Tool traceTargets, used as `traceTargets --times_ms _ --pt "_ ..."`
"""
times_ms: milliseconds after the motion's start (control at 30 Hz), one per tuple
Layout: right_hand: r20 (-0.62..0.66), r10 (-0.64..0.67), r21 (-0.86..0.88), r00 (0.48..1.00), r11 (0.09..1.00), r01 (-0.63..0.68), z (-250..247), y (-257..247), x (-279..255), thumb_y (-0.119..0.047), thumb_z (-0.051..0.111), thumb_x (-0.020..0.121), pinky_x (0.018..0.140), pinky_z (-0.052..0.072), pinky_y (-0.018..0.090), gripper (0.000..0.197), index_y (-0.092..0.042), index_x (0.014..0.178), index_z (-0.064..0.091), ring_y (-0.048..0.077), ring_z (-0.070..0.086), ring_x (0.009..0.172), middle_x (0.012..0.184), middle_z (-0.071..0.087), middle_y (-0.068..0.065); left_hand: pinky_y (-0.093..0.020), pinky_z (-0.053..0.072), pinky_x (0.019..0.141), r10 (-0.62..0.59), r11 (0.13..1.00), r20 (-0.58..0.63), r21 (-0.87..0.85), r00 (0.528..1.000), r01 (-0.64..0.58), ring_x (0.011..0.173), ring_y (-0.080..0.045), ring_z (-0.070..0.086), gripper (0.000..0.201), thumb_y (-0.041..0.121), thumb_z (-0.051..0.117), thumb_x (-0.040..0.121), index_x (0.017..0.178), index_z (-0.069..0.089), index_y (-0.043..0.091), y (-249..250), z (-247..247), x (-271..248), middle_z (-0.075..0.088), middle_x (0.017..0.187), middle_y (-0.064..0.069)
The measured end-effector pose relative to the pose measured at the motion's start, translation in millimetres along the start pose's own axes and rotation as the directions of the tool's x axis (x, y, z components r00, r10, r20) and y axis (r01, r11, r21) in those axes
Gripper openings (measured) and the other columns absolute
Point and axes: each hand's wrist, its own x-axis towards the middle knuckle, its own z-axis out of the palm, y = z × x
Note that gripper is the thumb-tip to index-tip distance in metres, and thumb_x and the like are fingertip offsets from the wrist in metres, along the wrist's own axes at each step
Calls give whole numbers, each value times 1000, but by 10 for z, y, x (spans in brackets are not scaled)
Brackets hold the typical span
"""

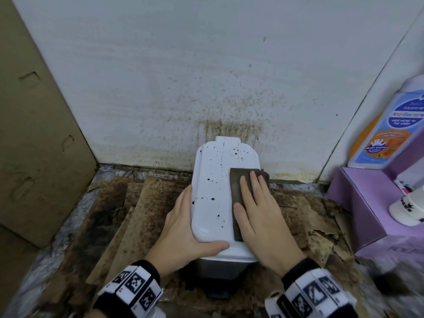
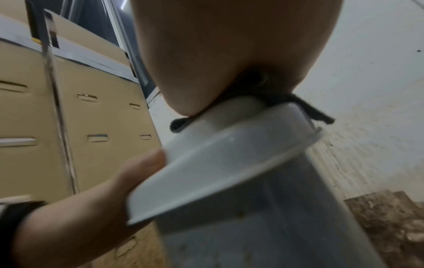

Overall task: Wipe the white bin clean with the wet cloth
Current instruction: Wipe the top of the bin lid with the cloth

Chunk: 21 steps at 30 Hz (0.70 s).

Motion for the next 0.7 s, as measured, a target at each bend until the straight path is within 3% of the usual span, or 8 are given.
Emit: traceTargets --times_ms 67,167,233,333,467,700 --pt "-63 8 -2 998 1000 -9 59 -71 -195 -48 12 103 123 -5 25 64 -22 161 3 6 -23 151 164 -16 -9 -38 20 122 1 1000 5 -6 1000 -1 149 1 8 133 76 83 54 143 -14 69 8 12 10 -7 149 51" --pt "-113 55 19 992 998 -53 141 -174 -375 -50 12 102 123 1 26 64 -24 161 7 6 -18 153 168 -8 -7 -49 21 127 -37 998 39 -53 999 39 155 -3 4 149 82 82 51 157 -17 49 -24 18 30 -8 160 40" --pt "-104 49 -8 993 999 -50 150 -179 -379 -51 10 102 124 4 30 65 -23 161 6 8 -18 153 168 -8 -5 -49 24 126 -43 995 49 -93 998 48 156 -3 7 150 82 83 50 158 -16 48 -47 20 44 -3 162 37" --pt "-98 -11 -65 995 998 4 87 -96 -245 -48 15 104 124 2 28 63 -20 161 10 10 -15 154 168 -2 -2 -45 26 126 -13 991 53 -130 998 20 154 2 10 149 77 86 52 158 -14 48 -33 17 55 0 162 37" --pt "42 -24 -37 999 999 26 -19 84 89 -58 7 98 123 -4 29 71 -26 161 1 9 -19 153 168 -13 -4 -33 21 126 -23 986 80 -160 997 35 148 17 5 151 71 88 55 159 -17 42 -15 0 44 -5 161 40" --pt "145 -21 -22 989 999 24 -93 244 528 -46 22 108 125 -5 31 62 -21 161 2 15 -16 154 168 -14 0 -25 19 122 -2 988 83 -152 997 15 148 18 3 151 77 85 54 160 -16 41 -14 -19 62 -8 161 39"
